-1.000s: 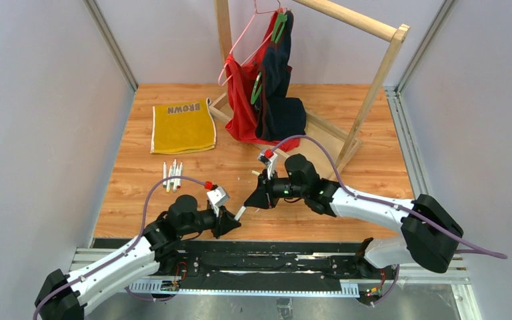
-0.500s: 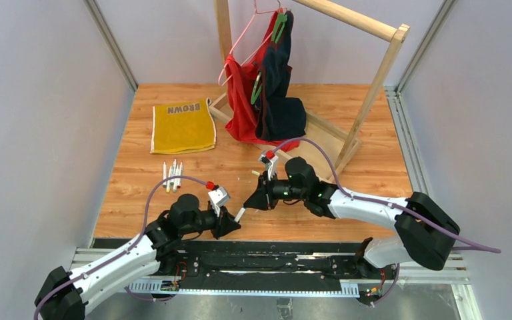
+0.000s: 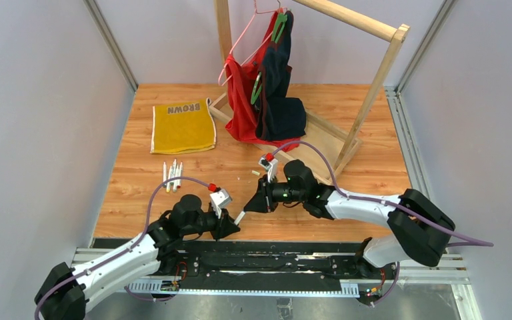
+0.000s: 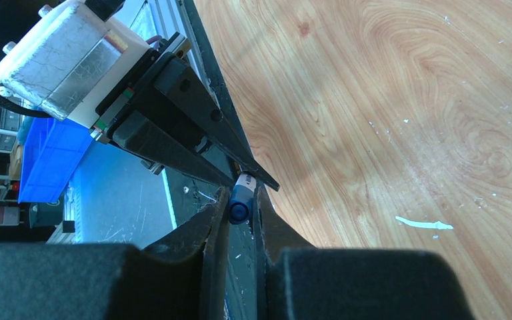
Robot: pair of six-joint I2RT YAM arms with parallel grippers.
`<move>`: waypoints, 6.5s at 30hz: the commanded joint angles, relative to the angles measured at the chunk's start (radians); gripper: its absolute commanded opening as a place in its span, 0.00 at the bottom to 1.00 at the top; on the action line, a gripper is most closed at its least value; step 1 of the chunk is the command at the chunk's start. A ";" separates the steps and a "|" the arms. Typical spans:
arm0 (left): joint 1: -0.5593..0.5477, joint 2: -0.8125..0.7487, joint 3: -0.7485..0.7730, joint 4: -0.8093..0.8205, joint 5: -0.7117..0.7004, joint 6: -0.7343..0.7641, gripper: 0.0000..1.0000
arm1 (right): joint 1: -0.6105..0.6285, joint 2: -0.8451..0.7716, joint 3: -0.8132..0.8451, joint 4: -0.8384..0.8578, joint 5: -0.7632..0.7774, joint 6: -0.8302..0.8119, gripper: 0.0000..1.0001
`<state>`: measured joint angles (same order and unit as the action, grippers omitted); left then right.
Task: Insert the pens into the pen caps
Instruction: Press the pen cap onto the pen, then place the pen at the center of the board, then pick up the pen from the center of the board.
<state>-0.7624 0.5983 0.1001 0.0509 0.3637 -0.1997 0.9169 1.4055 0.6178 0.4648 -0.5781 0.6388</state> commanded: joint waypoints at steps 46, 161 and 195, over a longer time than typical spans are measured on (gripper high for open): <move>0.051 -0.057 0.068 0.393 -0.059 0.007 0.00 | -0.020 -0.048 0.451 -0.938 -0.184 -0.388 0.34; 0.802 0.361 0.332 -0.277 -0.617 -0.282 0.72 | -0.441 -0.264 0.172 -0.815 0.200 -0.345 0.42; 0.918 0.624 0.480 -0.182 -0.672 -0.253 0.43 | -0.441 -0.380 0.030 -0.660 0.069 -0.266 0.38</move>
<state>0.1478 1.1923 0.5518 -0.1749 -0.3092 -0.4698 0.4889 1.0489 0.6655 -0.2237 -0.4908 0.3534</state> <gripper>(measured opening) 0.438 0.384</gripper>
